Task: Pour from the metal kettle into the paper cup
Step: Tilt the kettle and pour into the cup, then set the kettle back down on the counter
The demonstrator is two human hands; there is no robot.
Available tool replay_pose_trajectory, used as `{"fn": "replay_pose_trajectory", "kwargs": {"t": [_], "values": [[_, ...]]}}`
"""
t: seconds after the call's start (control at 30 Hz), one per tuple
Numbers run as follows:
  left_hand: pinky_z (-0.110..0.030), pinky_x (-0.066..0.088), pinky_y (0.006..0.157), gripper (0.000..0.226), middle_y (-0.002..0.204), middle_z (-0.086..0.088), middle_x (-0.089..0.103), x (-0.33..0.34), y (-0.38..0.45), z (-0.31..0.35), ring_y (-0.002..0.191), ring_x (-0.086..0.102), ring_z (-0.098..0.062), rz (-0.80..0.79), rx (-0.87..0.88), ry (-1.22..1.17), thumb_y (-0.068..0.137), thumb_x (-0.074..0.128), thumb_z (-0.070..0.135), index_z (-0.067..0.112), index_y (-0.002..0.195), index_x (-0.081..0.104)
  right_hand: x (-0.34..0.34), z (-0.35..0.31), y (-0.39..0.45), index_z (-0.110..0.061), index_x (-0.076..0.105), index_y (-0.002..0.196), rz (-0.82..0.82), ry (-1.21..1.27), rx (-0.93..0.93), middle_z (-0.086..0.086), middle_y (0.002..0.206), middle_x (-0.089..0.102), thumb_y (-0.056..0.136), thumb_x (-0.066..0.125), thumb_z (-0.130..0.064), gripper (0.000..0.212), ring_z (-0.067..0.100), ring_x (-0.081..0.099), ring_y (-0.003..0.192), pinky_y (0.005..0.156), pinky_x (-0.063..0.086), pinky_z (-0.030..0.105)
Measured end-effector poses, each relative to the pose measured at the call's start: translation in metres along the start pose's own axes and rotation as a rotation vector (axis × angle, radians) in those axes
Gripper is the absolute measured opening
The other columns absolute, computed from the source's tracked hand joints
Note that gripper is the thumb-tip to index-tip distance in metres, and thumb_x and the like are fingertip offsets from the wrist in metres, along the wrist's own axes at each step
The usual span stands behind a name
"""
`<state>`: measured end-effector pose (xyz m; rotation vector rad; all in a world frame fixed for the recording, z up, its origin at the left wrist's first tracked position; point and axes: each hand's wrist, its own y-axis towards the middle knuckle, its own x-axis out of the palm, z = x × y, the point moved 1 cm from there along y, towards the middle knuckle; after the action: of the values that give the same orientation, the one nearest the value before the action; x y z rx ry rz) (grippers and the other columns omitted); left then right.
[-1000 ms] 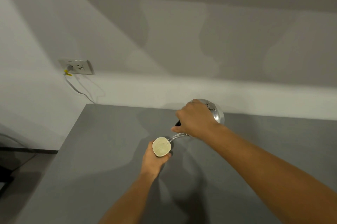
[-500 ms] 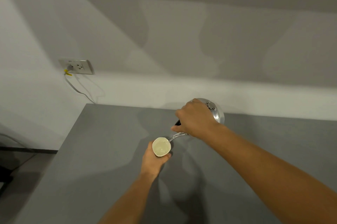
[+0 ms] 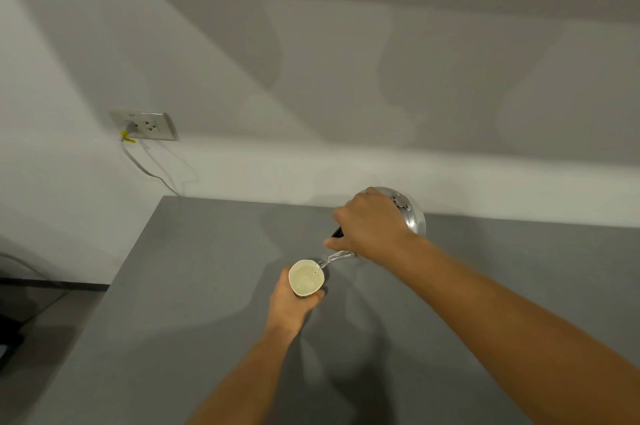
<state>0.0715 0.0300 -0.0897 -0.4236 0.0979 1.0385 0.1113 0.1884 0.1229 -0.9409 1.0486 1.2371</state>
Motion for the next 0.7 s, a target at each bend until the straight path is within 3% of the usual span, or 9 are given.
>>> {"fn": "replay_pose_trajectory", "kwargs": {"t": [0.27, 0.47, 0.7], "values": [[-0.016, 0.043, 0.071, 0.058, 0.104, 0.016, 0.070, 0.001, 0.002, -0.003, 0.095, 0.063, 0.003, 0.006, 0.014, 0.003, 0.062, 0.093, 0.027, 0.038, 0.106, 0.056, 0.009, 0.013, -0.003, -0.020, 0.061, 0.070, -0.004, 0.127, 0.118, -0.005, 0.055, 0.046, 0.077, 0.060, -0.063, 0.043, 0.021, 0.048, 0.063, 0.047, 0.013, 0.028], [-0.010, 0.043, 0.069, 0.056, 0.103, 0.017, 0.069, 0.000, 0.002, -0.002, 0.091, 0.062, 0.008, 0.005, 0.021, 0.011, 0.064, 0.092, 0.023, 0.040, 0.103, 0.056, 0.029, 0.024, -0.003, -0.019, 0.064, 0.070, -0.080, 0.363, 0.204, -0.002, 0.063, 0.062, 0.071, 0.062, -0.073, 0.054, 0.020, 0.058, 0.066, 0.048, 0.029, 0.028], [-0.016, 0.044, 0.071, 0.058, 0.101, 0.018, 0.070, -0.001, 0.003, -0.005, 0.091, 0.063, 0.006, 0.004, 0.010, 0.006, 0.062, 0.093, 0.028, 0.042, 0.102, 0.055, 0.048, 0.045, -0.005, -0.018, 0.052, 0.057, -0.101, 0.682, 0.355, 0.002, 0.055, 0.061, 0.063, 0.073, -0.073, 0.060, 0.016, 0.051, 0.052, 0.051, 0.038, 0.031]]}}
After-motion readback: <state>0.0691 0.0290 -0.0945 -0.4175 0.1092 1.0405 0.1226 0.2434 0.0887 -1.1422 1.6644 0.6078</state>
